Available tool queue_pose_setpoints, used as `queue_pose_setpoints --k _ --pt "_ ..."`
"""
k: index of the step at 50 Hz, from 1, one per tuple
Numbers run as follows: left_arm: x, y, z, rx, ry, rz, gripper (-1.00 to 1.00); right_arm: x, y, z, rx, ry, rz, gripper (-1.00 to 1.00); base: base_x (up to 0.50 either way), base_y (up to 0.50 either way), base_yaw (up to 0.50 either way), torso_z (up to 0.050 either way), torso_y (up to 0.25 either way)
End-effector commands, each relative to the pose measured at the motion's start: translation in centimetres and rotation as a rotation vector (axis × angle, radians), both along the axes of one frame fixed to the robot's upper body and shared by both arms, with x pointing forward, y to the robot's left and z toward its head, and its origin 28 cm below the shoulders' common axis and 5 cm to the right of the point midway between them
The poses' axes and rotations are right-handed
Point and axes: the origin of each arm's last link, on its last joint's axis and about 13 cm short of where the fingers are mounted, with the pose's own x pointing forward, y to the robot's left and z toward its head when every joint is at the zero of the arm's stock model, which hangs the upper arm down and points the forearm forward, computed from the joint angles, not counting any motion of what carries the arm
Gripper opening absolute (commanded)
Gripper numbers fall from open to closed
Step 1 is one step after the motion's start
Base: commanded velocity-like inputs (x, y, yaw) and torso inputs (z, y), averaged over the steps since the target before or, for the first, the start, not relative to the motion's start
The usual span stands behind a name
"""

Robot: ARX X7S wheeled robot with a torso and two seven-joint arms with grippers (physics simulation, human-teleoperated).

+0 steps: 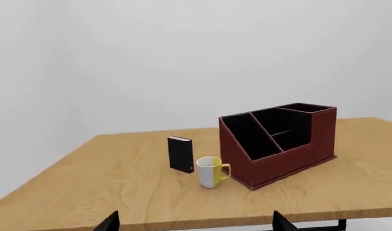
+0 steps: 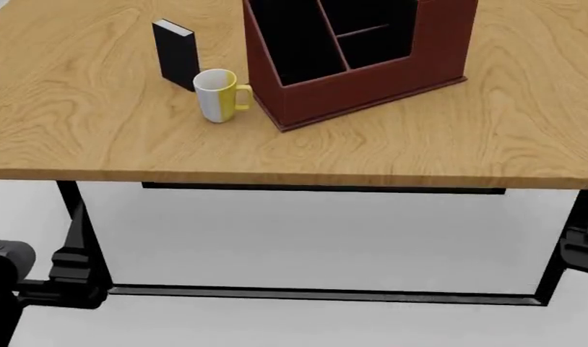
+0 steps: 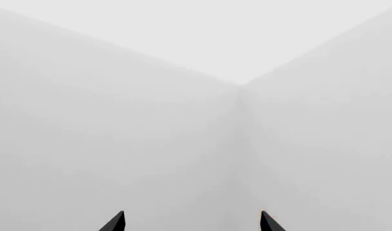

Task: Pick up the book and place it in the back compartment of the caddy.

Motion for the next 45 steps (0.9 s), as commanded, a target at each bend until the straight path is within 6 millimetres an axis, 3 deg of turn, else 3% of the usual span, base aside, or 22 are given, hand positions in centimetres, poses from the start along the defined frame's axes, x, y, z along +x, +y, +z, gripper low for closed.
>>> queue_pose_setpoints --k 1,15,45 --pt "-0.01 0.01 0.73 -0.004 -0.020 -0.012 1.00 -1.01 -0.04 1.12 -0.015 -0.019 -0.019 1.00 0.00 0.00 0.00 0.000 0.000" --pt "0.02 0.00 1.06 -0.015 -0.030 -0.010 1.00 -0.80 0.26 0.84 -0.025 -0.010 -0.010 1.00 0.04 0.00 0.00 0.000 0.000" --pt "0.24 0.23 1.11 -0.014 -0.047 0.010 1.00 -0.66 0.54 0.81 -0.036 -0.005 0.004 1.00 0.34 -0.02 0.00 0.000 0.001"
